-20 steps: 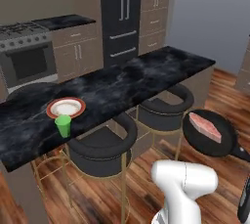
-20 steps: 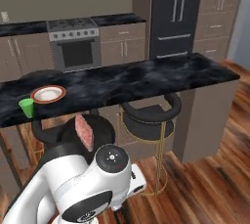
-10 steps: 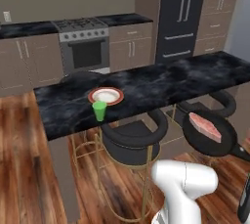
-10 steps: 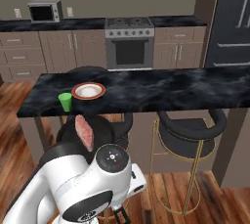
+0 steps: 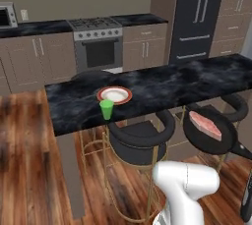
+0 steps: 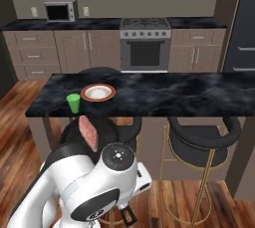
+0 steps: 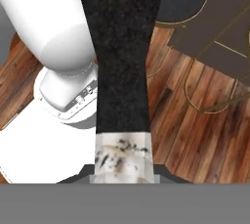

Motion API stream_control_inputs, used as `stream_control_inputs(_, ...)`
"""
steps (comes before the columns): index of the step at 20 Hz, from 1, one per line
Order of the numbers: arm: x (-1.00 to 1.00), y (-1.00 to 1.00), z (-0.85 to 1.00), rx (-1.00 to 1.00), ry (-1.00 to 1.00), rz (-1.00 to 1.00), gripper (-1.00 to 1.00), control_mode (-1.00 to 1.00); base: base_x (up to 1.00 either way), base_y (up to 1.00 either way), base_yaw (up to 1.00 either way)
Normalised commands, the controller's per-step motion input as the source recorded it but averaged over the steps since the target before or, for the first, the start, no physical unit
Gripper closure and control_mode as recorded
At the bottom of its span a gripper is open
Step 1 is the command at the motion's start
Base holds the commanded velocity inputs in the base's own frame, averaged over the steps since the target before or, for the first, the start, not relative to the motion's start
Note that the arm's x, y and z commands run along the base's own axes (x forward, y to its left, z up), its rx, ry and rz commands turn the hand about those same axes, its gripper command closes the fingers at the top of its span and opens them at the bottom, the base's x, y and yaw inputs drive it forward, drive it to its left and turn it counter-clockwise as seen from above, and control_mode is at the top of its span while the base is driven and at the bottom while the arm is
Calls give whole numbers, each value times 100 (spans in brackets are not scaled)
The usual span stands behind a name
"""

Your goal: Pick up the pan with the steak in it and place it on the dining table. Then place the steak on the plate.

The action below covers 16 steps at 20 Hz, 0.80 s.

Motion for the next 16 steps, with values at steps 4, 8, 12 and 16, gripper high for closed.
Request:
stream_control_inputs(4, 0, 0, 0, 0, 0, 0, 100, 100, 31, -77, 8)
stream_control_inputs(8, 0, 0, 0, 0, 0, 0, 100, 100, 23, -82, 7)
stream_control_inputs(12, 0, 0, 0, 0, 0, 0, 100, 100, 7, -33, 4)
stream_control_inputs(16, 0, 0, 0, 0, 0, 0, 100, 100, 41, 0, 0)
